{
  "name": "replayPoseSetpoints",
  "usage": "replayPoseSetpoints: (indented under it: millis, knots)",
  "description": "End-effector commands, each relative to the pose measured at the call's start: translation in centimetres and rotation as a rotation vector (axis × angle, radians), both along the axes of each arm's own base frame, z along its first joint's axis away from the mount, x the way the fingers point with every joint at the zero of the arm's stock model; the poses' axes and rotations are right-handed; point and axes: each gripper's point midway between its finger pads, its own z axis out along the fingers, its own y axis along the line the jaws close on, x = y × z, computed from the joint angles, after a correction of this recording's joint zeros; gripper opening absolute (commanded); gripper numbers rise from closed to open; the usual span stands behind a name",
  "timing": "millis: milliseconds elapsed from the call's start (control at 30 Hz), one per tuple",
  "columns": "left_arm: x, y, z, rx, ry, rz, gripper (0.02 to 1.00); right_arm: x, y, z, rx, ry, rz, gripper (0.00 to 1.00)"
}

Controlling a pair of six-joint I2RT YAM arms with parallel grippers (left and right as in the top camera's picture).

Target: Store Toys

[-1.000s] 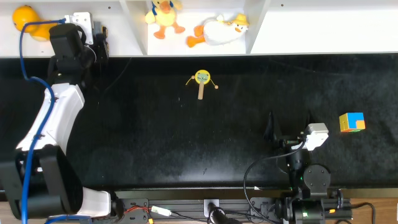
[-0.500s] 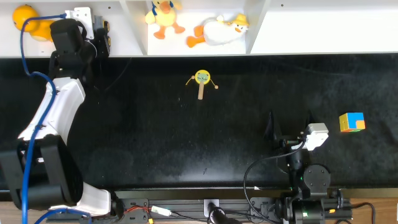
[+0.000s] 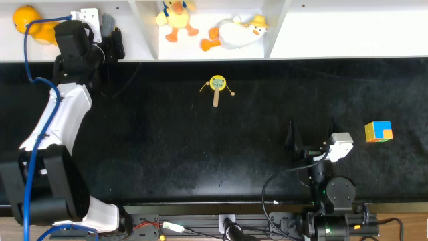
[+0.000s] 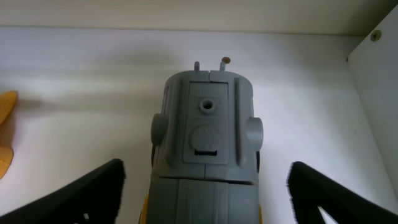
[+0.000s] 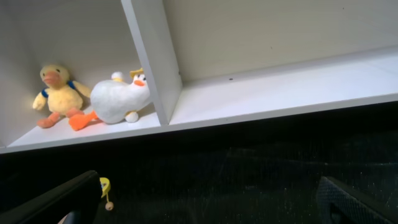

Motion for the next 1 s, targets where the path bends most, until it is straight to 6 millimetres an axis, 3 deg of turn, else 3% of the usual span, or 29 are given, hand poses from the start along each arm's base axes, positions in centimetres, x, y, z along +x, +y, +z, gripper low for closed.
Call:
replayPoseSetpoints:
  millis: [33, 233, 433, 600, 1000]
  knots:
    - [0.5, 0.0, 0.7, -0.011, -0.016, -0.004, 0.982, 0.0, -0.1, -0.4, 0.004, 0.002, -0.006, 0.996]
    - [-1.5, -0.2, 4.2, -0.008, -0.032, -0.005, 0.998, 0.0, -0.1, -0.4, 0.004, 0.001, -0.006, 0.996]
    - [-5.8, -0.7, 7.3, 0.024, 0.004, -0.006, 0.998, 0.0, -0.1, -0.4, 0.004, 0.001, -0.006, 0.996]
    - [-10.2, -1.2, 8.5, 0.016, 0.074, -0.008, 0.998, 0.0, -0.1, -0.4, 0.004, 0.002, -0.006, 0.996]
    - [-20.0, -1.9, 9.3, -0.039, 0.143, 0.051, 0.998, 0.0, -0.1, -0.4, 0.004, 0.001, -0.006, 0.996]
